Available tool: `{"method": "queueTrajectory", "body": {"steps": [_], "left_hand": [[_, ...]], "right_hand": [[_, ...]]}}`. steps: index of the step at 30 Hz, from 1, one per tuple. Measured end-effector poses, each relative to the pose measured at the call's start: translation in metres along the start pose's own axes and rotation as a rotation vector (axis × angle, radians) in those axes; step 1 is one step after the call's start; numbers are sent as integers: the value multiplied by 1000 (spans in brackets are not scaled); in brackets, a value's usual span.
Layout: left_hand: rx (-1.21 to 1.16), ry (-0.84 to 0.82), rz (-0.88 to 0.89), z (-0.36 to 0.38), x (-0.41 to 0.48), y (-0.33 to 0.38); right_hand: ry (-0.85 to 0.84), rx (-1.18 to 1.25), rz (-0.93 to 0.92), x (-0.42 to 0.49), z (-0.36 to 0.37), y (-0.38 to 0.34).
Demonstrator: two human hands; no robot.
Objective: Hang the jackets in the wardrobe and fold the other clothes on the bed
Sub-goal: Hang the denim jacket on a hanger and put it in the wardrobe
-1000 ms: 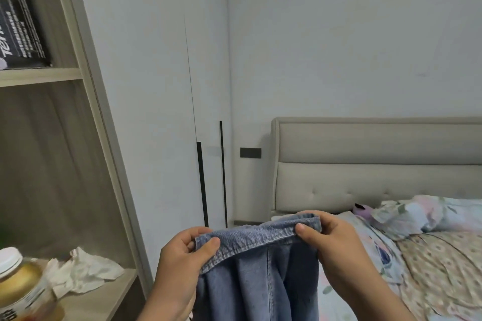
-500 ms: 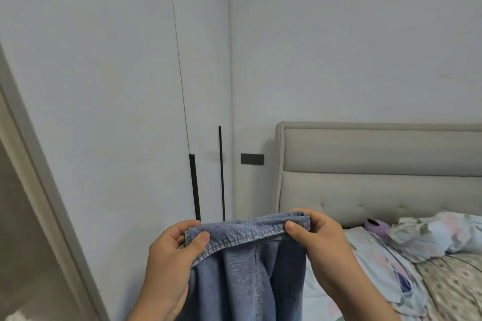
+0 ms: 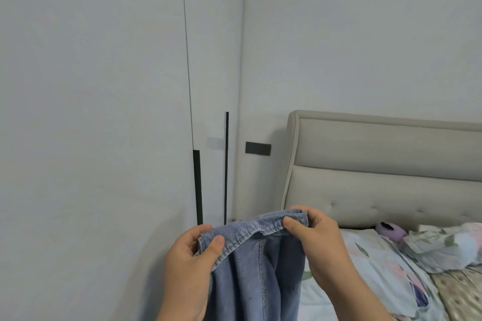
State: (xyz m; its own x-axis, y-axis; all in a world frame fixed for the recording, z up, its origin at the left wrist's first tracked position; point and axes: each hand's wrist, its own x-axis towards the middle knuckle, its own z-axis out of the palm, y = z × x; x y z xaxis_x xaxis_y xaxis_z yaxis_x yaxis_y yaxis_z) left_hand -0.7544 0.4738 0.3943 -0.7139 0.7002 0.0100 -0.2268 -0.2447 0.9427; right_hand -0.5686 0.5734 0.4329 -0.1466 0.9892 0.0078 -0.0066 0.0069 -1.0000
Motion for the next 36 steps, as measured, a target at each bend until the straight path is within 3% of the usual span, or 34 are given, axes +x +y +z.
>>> {"method": "queueTrajectory", "body": {"steps": [6,10,12,18,24,31,36], "left_hand": [[-21,11,-73,-4,17,-19],[26,-28,-61,-6,28,-18],[26,-33,-50,-3,35,-15],[2,12,-40,8,60,-10],[80,117,-8,8,70,-17],[105,172,-12,0,70,-20],[172,104,-24,-1,73,-26]], "right_hand": [[-56,-338,0,34,11,2],[-200,-512,-149,60,39,-14],[-277,-505,-239,73,64,-23],[-552,-392,-241,123,143,-23],[-590,-363,-205,159,195,4],[-573,-291,-208,172,204,14],[-411,-253,-244,163,186,26]]}}
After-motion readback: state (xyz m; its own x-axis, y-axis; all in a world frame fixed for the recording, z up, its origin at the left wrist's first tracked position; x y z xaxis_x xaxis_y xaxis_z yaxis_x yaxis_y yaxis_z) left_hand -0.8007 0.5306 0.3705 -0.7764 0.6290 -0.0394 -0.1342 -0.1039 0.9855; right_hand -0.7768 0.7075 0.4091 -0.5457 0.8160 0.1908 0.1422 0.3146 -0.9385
